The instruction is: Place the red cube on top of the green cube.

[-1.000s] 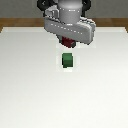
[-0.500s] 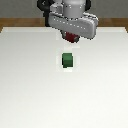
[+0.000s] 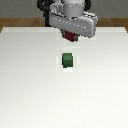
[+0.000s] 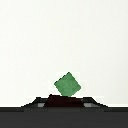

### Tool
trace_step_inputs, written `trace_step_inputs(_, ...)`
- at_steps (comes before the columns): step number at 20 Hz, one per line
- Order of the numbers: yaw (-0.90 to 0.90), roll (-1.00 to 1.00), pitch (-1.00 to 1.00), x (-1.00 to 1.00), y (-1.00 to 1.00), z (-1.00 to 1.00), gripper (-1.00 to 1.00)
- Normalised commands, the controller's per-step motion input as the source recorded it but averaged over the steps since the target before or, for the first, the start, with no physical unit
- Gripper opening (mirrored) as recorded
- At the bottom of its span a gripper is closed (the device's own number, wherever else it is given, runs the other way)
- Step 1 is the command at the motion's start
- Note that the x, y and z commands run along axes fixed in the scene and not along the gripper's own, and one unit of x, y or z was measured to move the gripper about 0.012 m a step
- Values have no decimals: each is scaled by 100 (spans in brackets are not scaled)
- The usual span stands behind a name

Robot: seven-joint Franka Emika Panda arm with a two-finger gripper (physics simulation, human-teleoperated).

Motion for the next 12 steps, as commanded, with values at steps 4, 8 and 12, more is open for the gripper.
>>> trace_step_inputs(4,0,0,0,0,0,-25,-100)
trace_step_inputs(8,0,0,0,0,-25,-25,-100)
trace_step_inputs(12,0,0,0,0,0,-50,-100)
